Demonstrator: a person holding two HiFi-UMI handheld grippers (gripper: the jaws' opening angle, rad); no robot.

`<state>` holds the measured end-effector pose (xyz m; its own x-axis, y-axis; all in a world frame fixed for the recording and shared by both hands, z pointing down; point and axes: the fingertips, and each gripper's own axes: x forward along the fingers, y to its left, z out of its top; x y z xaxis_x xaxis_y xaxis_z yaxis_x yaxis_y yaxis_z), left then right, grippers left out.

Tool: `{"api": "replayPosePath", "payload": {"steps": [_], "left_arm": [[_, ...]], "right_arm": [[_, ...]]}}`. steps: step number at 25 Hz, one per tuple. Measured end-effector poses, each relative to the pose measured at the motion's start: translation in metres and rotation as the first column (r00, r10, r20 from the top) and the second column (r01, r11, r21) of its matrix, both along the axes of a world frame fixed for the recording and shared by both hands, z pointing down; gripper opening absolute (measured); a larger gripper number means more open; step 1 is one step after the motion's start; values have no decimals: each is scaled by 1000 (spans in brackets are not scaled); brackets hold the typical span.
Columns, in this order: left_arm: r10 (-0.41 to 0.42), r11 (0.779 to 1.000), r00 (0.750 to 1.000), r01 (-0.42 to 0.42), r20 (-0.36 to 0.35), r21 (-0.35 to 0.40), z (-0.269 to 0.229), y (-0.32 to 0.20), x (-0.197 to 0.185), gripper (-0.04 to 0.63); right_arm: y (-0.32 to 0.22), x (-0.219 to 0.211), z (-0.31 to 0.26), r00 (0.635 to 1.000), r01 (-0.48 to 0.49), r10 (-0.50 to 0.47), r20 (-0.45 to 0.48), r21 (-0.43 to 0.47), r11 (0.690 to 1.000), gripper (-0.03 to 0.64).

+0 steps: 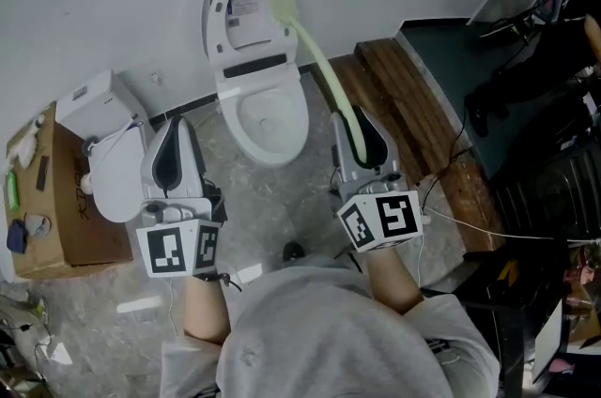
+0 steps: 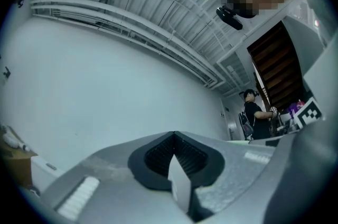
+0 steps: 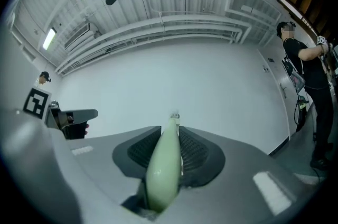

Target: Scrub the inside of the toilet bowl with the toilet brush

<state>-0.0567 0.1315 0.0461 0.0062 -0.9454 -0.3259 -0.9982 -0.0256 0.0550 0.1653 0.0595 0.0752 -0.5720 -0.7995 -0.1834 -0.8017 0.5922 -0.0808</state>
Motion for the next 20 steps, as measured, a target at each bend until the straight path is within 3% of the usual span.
{"api": "replayPosePath", "payload": {"steps": [5,12,16,20], "left_arm": [[-17,1000,1000,17,0,-9,8,-26,0,3],[-29,999,1000,28,-11,-41,22,-55,-15,3],[-12,999,1000,11,-15,-46,26,-83,-28,3],[22,998,1000,-23,-18,-50,28,-119,-42,3]], "right_arm": [[-32,-4,10,999,39,-39,24,-23,999,104],[-71,-22,36,999,25,-28,-40,-76,997,104],[-97,-37,49,997,8,-16,-70,-103,995,104],[-126,-51,56,999,-1,-5,-44,-136,991,104]]}}
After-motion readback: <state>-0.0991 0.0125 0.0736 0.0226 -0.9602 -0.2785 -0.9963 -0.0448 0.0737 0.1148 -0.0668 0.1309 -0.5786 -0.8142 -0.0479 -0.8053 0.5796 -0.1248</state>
